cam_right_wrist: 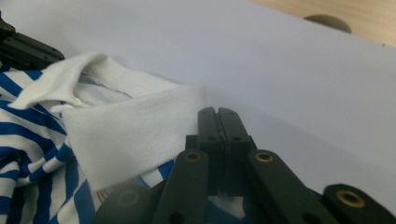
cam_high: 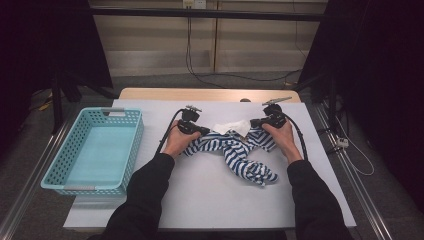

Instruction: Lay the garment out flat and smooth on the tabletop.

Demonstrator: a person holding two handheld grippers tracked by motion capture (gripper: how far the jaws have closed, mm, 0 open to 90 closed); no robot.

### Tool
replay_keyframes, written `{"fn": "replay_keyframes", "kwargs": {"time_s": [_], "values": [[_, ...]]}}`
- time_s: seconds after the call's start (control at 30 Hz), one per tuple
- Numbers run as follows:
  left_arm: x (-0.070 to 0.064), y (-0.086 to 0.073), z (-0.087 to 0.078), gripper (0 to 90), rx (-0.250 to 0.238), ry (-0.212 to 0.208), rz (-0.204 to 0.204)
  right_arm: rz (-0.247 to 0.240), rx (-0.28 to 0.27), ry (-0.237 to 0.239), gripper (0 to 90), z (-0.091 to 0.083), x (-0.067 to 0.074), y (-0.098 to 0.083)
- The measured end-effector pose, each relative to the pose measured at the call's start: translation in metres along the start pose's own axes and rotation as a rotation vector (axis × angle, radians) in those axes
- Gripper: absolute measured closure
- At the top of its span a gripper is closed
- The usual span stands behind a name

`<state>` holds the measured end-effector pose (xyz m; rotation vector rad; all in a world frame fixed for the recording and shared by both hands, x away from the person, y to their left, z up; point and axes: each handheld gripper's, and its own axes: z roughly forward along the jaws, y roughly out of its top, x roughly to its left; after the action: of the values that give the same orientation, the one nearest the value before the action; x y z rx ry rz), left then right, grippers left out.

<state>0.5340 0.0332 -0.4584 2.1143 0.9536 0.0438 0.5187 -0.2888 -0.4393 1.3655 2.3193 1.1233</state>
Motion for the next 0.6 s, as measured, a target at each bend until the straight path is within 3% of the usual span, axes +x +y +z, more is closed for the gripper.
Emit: {"fn": "replay_keyframes", "kwargs": {"time_s": [0.03,0.13,0.17,0.2,0.37,0.4,0.47,0.53,0.57,0.6], "values": [[0.0,0.001,-0.002,87.8,0.007,0.016,0.011,-0.009,-0.015,0.0,89.8,-0.002,0.001,0.001],[0.001,0.006,-0.013,88.1,-0.038,0.032,0.017,-0.025,-0.059,-0.006,89.8,-0.008,0.003,0.005],[0.003,0.007,-0.017,88.1,-0.052,0.003,0.011,-0.028,-0.076,-0.004,89.8,-0.009,0.003,0.006],[0.003,0.009,-0.021,88.2,-0.072,0.042,0.015,-0.025,-0.086,-0.003,89.8,-0.012,0.003,0.007],[0.008,0.016,-0.043,88.3,-0.108,0.057,0.033,-0.033,-0.135,-0.005,89.9,-0.02,0.005,0.013],[0.008,0.017,-0.046,88.2,-0.158,0.07,0.011,-0.033,-0.142,-0.005,89.9,-0.021,0.006,0.014],[0.009,0.02,-0.055,88.2,-0.179,0.066,0.022,-0.042,-0.162,-0.004,89.9,-0.022,0.008,0.016],[0.008,0.022,-0.062,88.2,-0.198,0.091,0.047,-0.042,-0.182,-0.005,89.9,-0.023,0.01,0.019],[0.007,0.023,-0.063,88.2,-0.221,0.101,0.025,-0.043,-0.192,-0.007,90.0,-0.023,0.011,0.021],[0.008,0.023,-0.067,88.2,-0.222,0.119,0.042,-0.055,-0.205,-0.016,90.0,-0.023,0.012,0.023]]}}
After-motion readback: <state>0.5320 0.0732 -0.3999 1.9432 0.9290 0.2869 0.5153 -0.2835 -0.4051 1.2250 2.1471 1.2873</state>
